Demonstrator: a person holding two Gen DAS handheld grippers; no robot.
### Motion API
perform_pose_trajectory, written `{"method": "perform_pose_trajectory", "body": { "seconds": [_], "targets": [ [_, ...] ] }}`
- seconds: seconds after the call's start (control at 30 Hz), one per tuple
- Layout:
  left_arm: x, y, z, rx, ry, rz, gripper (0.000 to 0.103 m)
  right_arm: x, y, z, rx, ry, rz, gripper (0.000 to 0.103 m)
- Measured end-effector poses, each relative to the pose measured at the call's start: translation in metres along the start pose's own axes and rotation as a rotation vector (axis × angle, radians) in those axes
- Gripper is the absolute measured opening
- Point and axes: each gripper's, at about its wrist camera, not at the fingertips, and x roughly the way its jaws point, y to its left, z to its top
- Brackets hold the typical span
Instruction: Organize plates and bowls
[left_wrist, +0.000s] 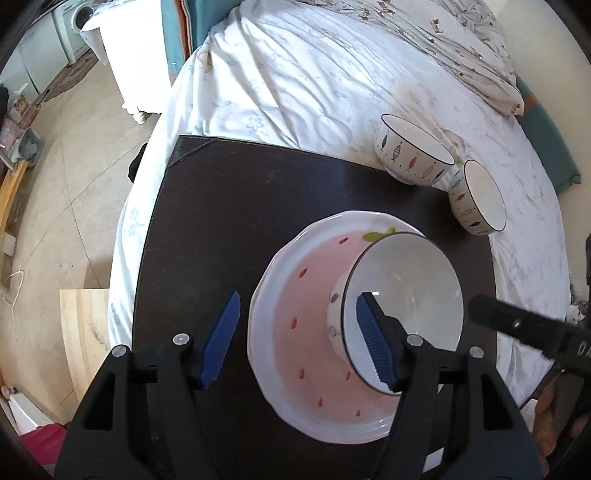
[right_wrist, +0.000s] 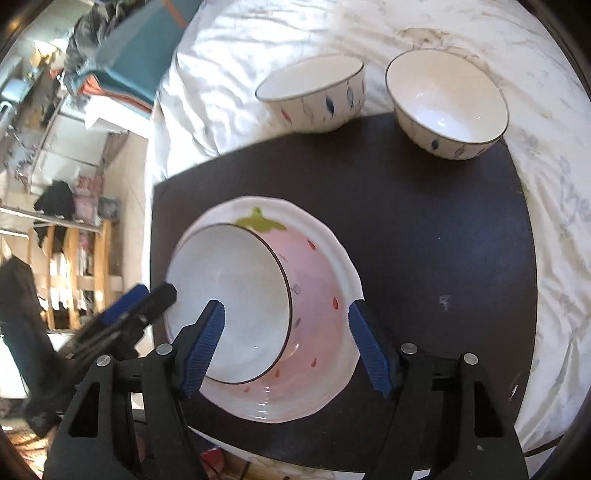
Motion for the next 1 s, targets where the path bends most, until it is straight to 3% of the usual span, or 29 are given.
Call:
{"method": "perform_pose_trajectory", "body": {
  "seconds": [0.23,0.47,0.63,1.0],
  "targets": [
    [-0.009,-0.003,0.002,0.003,-0.004,0.018,0.062,-0.015,-0.007,0.000,0.024,-0.048,-0.008,0.072],
    [-0.027,-0.025,0.009,0.004,-0.034,0.038,0.062,-0.041,-0.022,0.001,0.048,-0.100,0.037,0.072],
    [-0.033,-0.058,0.021,0.034,-0.060,0.057,0.062,-0.057,-0.043,0.002,0.093,-0.147,0.051,0.072],
    [-0.015,-0.155,0.049,0.186,-0.025,0.040,0.062,-0.088,-0.098,0.026,0.252,-0.258,0.115,0.072]
  ]
}}
